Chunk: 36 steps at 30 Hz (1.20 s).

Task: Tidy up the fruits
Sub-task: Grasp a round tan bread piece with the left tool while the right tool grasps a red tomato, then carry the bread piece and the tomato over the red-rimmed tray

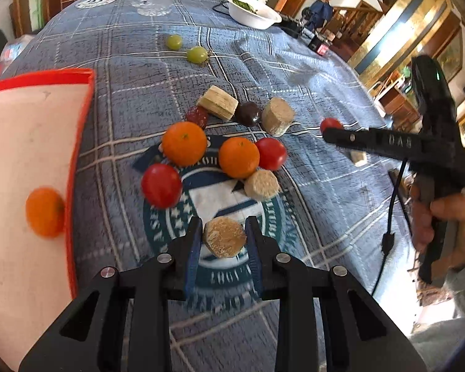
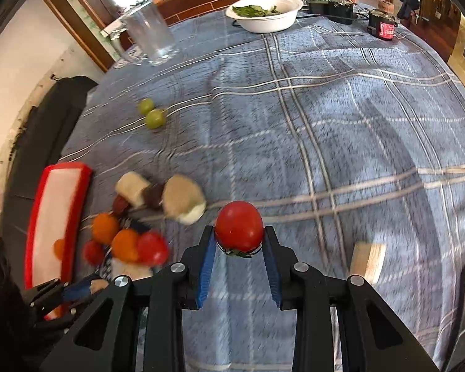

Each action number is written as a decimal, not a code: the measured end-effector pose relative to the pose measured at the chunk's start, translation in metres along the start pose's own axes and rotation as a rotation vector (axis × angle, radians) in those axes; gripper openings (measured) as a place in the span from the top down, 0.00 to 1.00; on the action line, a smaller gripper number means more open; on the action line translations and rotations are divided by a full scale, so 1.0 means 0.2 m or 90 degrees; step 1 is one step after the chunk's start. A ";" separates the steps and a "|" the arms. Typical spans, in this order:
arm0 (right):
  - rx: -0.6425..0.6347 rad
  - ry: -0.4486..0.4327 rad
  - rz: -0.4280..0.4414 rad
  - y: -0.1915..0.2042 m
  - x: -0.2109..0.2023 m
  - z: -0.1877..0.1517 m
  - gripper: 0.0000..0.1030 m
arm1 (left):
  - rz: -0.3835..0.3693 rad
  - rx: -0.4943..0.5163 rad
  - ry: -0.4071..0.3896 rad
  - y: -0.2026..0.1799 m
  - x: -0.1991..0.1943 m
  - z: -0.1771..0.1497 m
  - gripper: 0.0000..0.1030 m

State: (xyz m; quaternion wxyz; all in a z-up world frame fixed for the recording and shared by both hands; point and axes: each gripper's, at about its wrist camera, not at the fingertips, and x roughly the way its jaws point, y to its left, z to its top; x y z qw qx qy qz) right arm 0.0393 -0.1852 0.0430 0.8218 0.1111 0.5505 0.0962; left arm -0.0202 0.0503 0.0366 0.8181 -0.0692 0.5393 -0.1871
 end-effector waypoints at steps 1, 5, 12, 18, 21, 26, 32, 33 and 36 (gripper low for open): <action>0.005 0.000 0.009 0.01 -0.01 -0.03 0.69 | -0.003 -0.004 -0.001 0.00 -0.02 -0.02 0.75; 0.005 0.009 0.032 0.06 -0.03 -0.09 0.70 | -0.006 -0.001 -0.006 -0.01 -0.07 -0.06 0.75; -0.052 0.014 0.042 0.23 -0.04 -0.14 0.70 | 0.009 -0.018 -0.032 0.03 -0.16 -0.08 0.75; -0.095 0.013 0.051 0.34 -0.04 -0.16 0.70 | 0.026 -0.046 -0.067 0.11 -0.26 -0.07 0.75; -0.110 0.014 0.056 0.38 -0.04 -0.17 0.70 | 0.036 -0.064 -0.078 0.15 -0.29 -0.07 0.75; -0.126 0.018 0.063 0.44 -0.03 -0.16 0.70 | 0.050 -0.089 -0.094 0.22 -0.34 -0.08 0.75; -0.143 0.021 0.072 0.51 -0.01 -0.17 0.70 | 0.066 -0.114 -0.107 0.30 -0.39 -0.10 0.75; -0.146 0.021 0.073 0.53 -0.01 -0.17 0.70 | 0.068 -0.116 -0.108 0.31 -0.40 -0.10 0.75; -0.155 0.023 0.078 0.57 0.00 -0.17 0.70 | 0.074 -0.126 -0.112 0.34 -0.42 -0.12 0.75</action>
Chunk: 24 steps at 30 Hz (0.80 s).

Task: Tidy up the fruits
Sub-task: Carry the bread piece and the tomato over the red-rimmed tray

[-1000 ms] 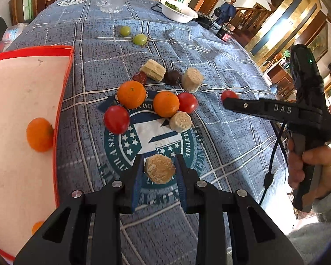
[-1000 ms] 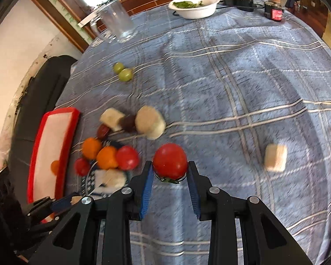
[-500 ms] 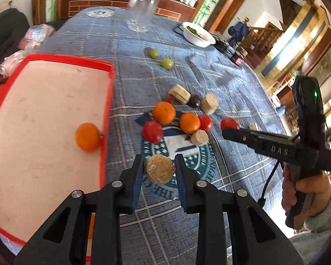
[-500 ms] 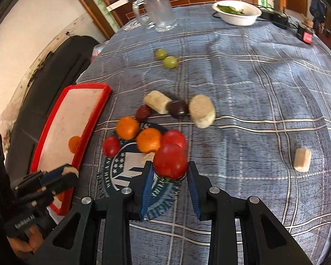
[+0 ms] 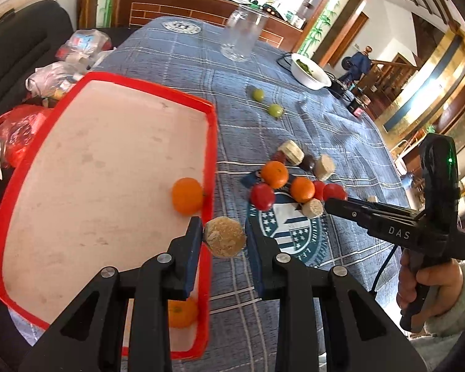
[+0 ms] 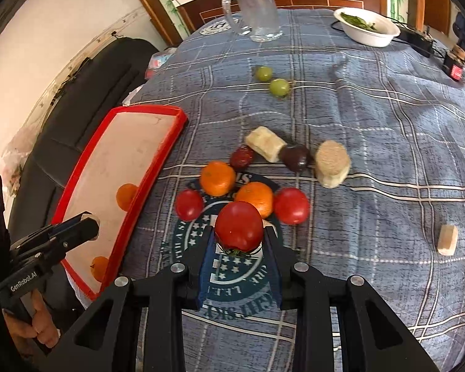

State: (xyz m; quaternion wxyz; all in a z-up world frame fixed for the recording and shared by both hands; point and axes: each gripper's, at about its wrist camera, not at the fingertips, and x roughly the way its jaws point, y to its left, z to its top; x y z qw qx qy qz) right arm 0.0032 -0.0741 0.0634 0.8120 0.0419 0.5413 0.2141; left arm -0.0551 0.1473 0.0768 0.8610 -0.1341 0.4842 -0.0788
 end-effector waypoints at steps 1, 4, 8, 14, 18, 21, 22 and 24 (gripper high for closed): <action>-0.004 0.000 0.001 0.01 0.00 0.00 0.70 | 0.002 -0.003 -0.001 0.01 -0.01 0.00 0.75; -0.013 0.003 0.005 0.05 0.02 0.01 0.70 | 0.009 -0.011 -0.005 0.05 -0.02 0.00 0.75; -0.024 0.005 0.014 0.11 0.04 0.03 0.70 | 0.019 -0.021 -0.012 0.09 -0.05 -0.01 0.75; -0.050 0.012 0.034 0.21 0.07 0.05 0.70 | 0.042 -0.041 -0.022 0.19 -0.09 -0.03 0.75; -0.068 0.020 0.063 0.30 0.10 0.05 0.70 | 0.057 -0.064 -0.021 0.27 -0.11 -0.05 0.75; -0.091 0.031 0.097 0.37 0.12 0.04 0.70 | 0.064 -0.080 -0.011 0.33 -0.11 -0.08 0.75; -0.100 0.037 0.110 0.40 0.13 0.04 0.70 | 0.064 -0.081 -0.005 0.35 -0.10 -0.09 0.75; -0.121 0.047 0.125 0.47 0.16 0.04 0.70 | 0.061 -0.081 0.009 0.36 -0.09 -0.12 0.75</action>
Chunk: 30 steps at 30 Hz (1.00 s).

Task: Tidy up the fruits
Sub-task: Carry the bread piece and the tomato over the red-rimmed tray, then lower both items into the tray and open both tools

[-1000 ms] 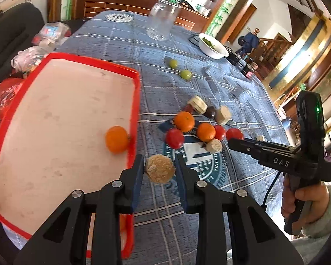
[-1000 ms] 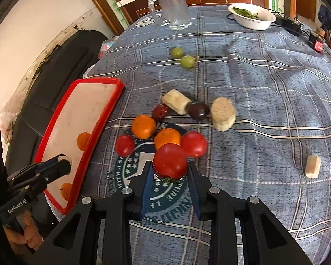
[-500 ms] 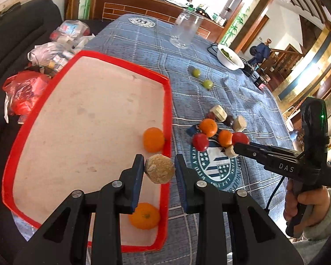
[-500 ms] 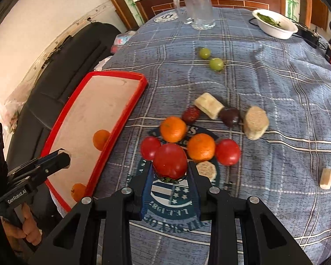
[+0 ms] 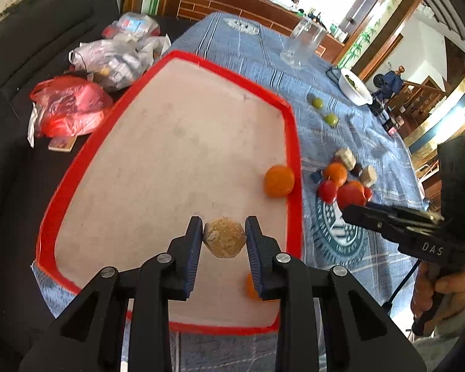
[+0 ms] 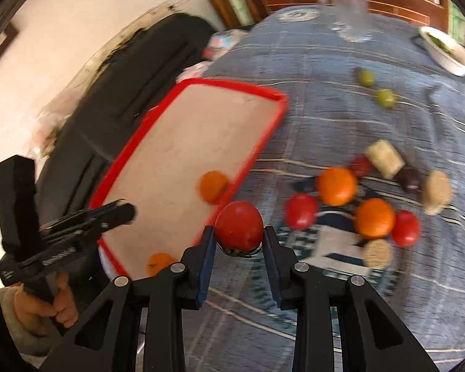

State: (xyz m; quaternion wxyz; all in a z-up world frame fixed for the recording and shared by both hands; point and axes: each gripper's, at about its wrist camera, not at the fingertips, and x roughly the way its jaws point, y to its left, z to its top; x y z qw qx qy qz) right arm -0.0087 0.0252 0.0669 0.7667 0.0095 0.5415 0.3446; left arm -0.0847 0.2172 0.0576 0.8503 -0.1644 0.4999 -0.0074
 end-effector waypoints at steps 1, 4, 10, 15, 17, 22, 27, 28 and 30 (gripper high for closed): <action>-0.010 0.004 0.003 0.03 0.01 0.01 0.70 | -0.004 0.005 0.012 0.00 0.01 -0.02 0.75; -0.039 0.020 0.016 0.12 0.07 0.03 0.69 | -0.002 0.022 0.032 0.00 0.03 -0.07 0.75; -0.088 0.054 0.015 0.25 0.23 0.08 0.69 | -0.003 0.039 0.050 0.01 0.03 -0.12 0.75; -0.112 0.076 0.009 0.31 0.32 0.07 0.69 | -0.004 0.047 0.060 0.01 0.04 -0.15 0.75; -0.125 0.086 0.000 0.33 0.34 0.05 0.69 | -0.005 0.055 0.061 0.00 0.04 -0.15 0.75; -0.169 0.099 -0.026 0.36 0.39 0.02 0.69 | -0.009 0.065 0.064 -0.01 0.05 -0.16 0.75; -0.210 0.102 -0.048 0.40 0.42 0.00 0.69 | -0.003 0.071 0.068 -0.01 0.06 -0.16 0.75; -0.210 0.106 -0.046 0.41 0.43 0.00 0.69 | -0.003 0.071 0.068 -0.01 0.06 -0.16 0.75; -0.211 0.106 -0.047 0.41 0.44 0.00 0.69 | -0.003 0.072 0.068 -0.01 0.06 -0.16 0.75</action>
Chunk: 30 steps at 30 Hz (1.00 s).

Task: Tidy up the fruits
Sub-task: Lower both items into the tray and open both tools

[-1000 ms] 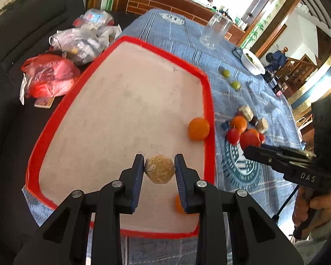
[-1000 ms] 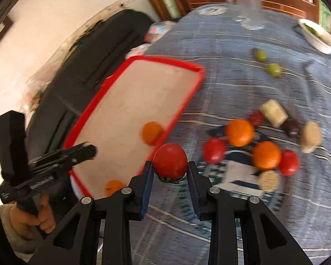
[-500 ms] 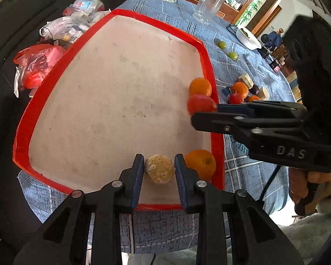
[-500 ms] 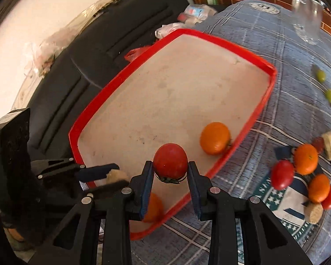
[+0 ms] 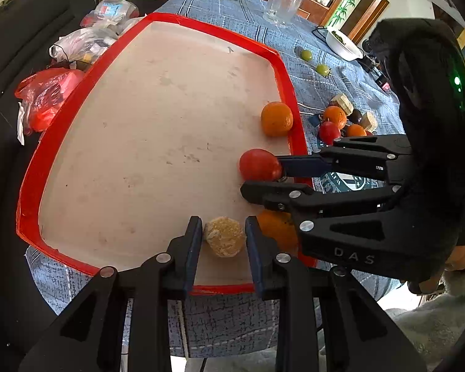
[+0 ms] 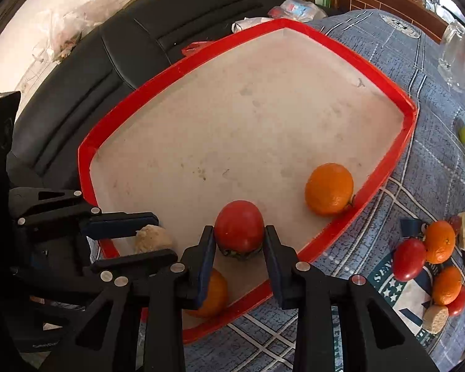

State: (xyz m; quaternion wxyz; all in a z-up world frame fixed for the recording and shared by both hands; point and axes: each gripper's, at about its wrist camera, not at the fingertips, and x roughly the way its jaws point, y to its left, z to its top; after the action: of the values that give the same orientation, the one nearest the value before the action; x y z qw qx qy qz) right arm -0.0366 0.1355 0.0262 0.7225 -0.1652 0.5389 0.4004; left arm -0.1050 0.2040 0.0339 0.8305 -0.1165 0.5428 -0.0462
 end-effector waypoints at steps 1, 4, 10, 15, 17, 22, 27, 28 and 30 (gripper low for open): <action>0.001 0.001 0.001 0.00 0.00 0.00 0.69 | -0.001 -0.001 -0.001 0.00 0.00 0.00 0.75; 0.014 0.000 0.009 -0.01 -0.01 0.00 0.69 | -0.004 -0.007 -0.001 0.01 0.00 0.00 0.75; 0.049 -0.029 0.027 -0.09 -0.12 -0.01 0.59 | -0.015 -0.011 -0.001 0.00 0.00 0.00 0.65; 0.107 -0.070 0.051 -0.18 -0.24 -0.05 0.54 | -0.010 -0.024 0.002 0.00 0.00 0.02 0.57; 0.121 -0.083 0.047 -0.21 -0.28 -0.08 0.51 | -0.005 -0.035 -0.005 0.01 -0.01 0.03 0.41; 0.178 -0.107 0.030 -0.35 -0.38 -0.20 0.43 | 0.009 -0.041 -0.035 0.00 -0.05 0.08 0.38; 0.257 -0.118 0.008 -0.52 -0.46 -0.36 0.43 | 0.007 -0.013 -0.044 -0.08 -0.05 0.13 0.38; 0.273 -0.119 0.001 -0.55 -0.47 -0.40 0.43 | 0.005 -0.002 -0.043 -0.11 -0.04 0.14 0.38; 0.297 -0.121 -0.009 -0.60 -0.49 -0.46 0.43 | 0.001 0.014 -0.039 -0.16 -0.02 0.15 0.38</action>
State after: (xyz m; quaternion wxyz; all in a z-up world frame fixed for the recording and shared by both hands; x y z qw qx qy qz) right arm -0.0141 -0.0409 0.0592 0.7915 0.0406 0.5451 0.2736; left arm -0.0778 0.1782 0.0571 0.8480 -0.1083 0.5166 -0.0474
